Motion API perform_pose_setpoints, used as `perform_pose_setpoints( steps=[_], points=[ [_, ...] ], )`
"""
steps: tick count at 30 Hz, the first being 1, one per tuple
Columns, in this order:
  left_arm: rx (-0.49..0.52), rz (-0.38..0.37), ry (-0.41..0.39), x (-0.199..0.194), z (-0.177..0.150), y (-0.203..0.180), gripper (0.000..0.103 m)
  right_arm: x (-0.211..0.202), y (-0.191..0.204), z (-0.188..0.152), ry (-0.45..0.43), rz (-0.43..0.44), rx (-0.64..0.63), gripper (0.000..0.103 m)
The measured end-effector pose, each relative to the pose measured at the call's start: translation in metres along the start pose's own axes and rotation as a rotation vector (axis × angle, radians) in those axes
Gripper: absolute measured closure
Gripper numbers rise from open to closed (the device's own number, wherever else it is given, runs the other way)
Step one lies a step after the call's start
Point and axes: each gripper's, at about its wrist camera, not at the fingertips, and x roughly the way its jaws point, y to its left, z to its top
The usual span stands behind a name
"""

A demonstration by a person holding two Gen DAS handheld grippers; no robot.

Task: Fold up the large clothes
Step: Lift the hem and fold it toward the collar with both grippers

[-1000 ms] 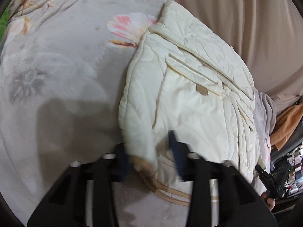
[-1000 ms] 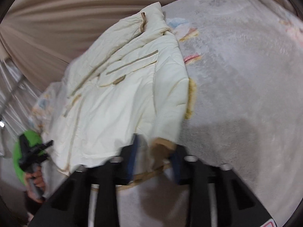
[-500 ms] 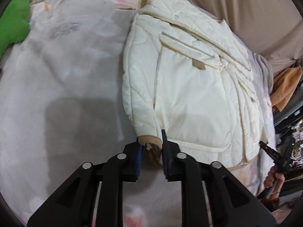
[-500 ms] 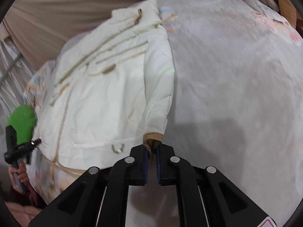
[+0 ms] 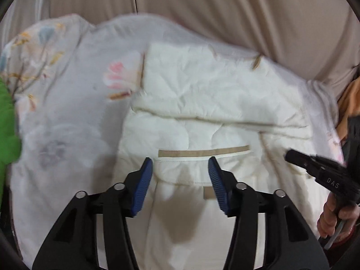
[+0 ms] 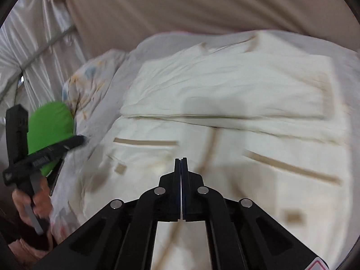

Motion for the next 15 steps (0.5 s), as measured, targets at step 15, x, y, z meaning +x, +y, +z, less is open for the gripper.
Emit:
perform_pose_setpoints(
  steps=[15],
  points=[
    [0.039, 0.064, 0.045, 0.035, -0.037, 0.002, 0.053, 0.022, 0.041, -0.033, 0.124, 0.034, -0.115, 0.103]
  ],
)
